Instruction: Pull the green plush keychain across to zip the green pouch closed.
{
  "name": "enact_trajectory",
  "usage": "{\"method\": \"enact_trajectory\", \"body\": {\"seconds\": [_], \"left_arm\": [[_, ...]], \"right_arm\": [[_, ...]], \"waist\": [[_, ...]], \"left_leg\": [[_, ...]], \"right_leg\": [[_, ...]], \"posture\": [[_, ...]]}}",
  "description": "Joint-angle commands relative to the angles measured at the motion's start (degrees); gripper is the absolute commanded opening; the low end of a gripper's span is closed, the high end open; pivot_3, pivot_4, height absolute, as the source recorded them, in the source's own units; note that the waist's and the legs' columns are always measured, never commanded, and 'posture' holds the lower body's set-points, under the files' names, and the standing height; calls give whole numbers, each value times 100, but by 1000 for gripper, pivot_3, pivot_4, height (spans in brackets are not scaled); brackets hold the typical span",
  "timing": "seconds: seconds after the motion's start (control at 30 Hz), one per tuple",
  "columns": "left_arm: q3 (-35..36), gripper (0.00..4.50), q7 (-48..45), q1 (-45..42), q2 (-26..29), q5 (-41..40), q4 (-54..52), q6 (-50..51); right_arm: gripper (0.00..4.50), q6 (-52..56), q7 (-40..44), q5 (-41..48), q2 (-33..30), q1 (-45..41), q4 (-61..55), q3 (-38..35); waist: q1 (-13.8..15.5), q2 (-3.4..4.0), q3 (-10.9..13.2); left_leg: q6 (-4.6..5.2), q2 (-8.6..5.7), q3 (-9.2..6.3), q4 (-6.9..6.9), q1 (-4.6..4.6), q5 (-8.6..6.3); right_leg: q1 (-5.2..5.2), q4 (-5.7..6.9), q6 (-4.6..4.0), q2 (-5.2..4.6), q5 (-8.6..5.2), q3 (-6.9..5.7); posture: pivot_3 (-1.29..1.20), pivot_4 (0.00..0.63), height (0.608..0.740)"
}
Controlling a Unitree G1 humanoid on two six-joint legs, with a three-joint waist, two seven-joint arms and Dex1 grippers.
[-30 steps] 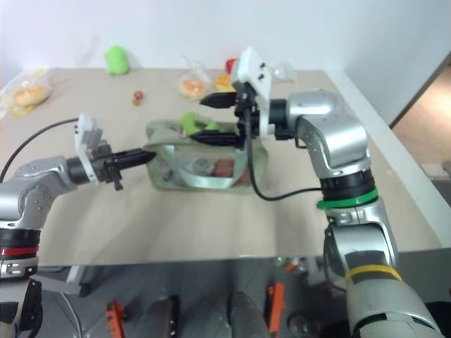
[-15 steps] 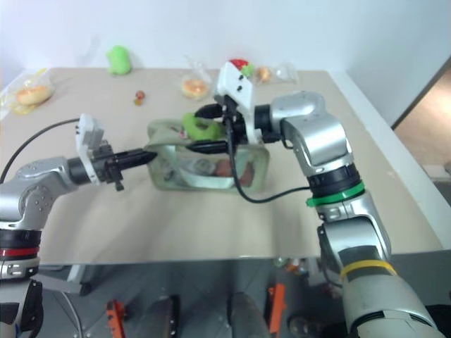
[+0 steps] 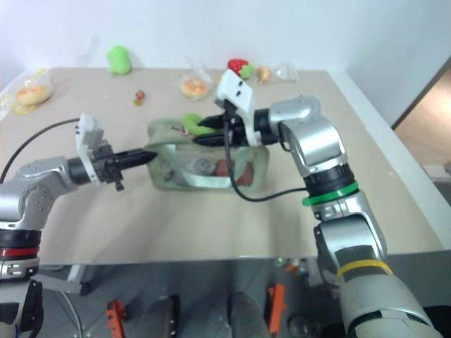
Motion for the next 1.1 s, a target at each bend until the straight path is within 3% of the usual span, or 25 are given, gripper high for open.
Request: {"method": "enact_trajectory", "body": {"seconds": [0.03, 0.07, 0.37, 0.63, 0.87, 1.1], "left_arm": [[51, 0, 10, -53, -5, -27, -74, -70], [51, 0, 10, -56, -10, -28, -71, -67], [34, 0, 15, -88, -59, -29, 8, -75], [17, 0, -11, -131, -66, -11, 94, -115], [6, 0, 3, -121, -67, -14, 112, -154], [21, 0, 33, -122, -66, -8, 125, -171]], "right_arm": [[310, 3, -73, -43, -4, -196, 70, -112], [52, 17, -85, -50, -2, -204, 94, -117], [52, 171, 18, 42, -61, -139, 88, -149], [52, 431, -54, 504, 4, -312, 154, -602], [2356, 455, -39, 422, -52, -350, 282, -499], [2356, 419, -53, 362, -34, -391, 392, -456]], "waist": [[0, 0, 0], [0, 0, 0], [1, 0, 0], [4, 0, 0], [4, 0, 0], [3, 0, 0]], "left_leg": [[0, 0, 0, 0, 0, 0], [0, 0, 0, 0, 0, 0], [0, 0, 0, 0, 1, 0], [0, 0, 0, 0, 0, 0], [0, 0, 0, 0, -1, 0], [0, 0, 0, 0, -1, 0]], "right_leg": [[0, 0, 0, 0, 0, 0], [0, 0, 0, 0, 0, 0], [1, 0, 0, 0, 0, 0], [0, 0, 0, 0, 0, 0], [-1, 0, 0, 0, 0, -1], [0, 0, 0, 0, 0, 0]], "posture": [[0, 150, 740], [0, 150, 740], [0, 150, 740], [0, 150, 740], [0, 150, 740], [0, 150, 740]]}}
